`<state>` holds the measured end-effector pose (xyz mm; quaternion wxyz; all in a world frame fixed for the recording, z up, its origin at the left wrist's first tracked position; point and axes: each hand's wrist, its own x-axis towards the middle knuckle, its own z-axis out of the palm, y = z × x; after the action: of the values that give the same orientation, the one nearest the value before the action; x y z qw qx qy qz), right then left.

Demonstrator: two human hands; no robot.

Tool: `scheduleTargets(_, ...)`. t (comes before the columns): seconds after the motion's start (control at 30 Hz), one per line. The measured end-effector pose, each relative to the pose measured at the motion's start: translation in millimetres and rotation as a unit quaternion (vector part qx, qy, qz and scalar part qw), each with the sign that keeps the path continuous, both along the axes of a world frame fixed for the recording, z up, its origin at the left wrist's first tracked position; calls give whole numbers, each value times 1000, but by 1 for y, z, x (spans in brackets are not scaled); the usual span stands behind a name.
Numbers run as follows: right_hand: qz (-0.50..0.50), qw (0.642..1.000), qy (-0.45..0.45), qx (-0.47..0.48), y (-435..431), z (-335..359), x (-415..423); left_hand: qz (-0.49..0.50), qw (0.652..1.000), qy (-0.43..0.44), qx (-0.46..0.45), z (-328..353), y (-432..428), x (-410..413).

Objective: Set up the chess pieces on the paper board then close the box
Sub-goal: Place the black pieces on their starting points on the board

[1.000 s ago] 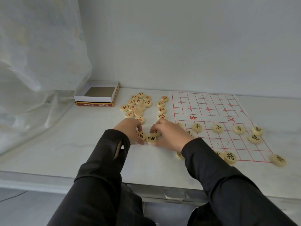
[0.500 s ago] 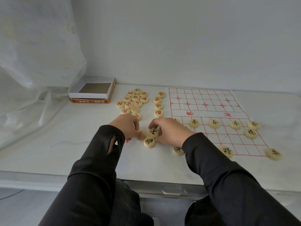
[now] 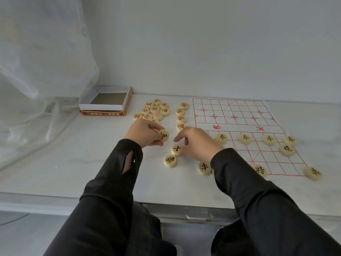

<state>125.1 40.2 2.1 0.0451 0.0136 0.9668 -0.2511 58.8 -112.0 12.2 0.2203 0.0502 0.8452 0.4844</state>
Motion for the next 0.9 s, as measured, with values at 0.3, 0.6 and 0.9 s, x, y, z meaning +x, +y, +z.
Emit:
scheduleTargets(0.3, -84, 960, 30, -264, 5, 9, -5, -5, 992, -39, 123, 6, 1, 7)
scheduleTargets(0.6, -144, 955, 8, -258, 14, 8, -5, -169, 970, 46, -171, 1, 6, 12)
scheduleTargets(0.9, -135, 949, -19, -285, 18, 3, -5, -280, 900, 104, -317, -7, 14, 19)
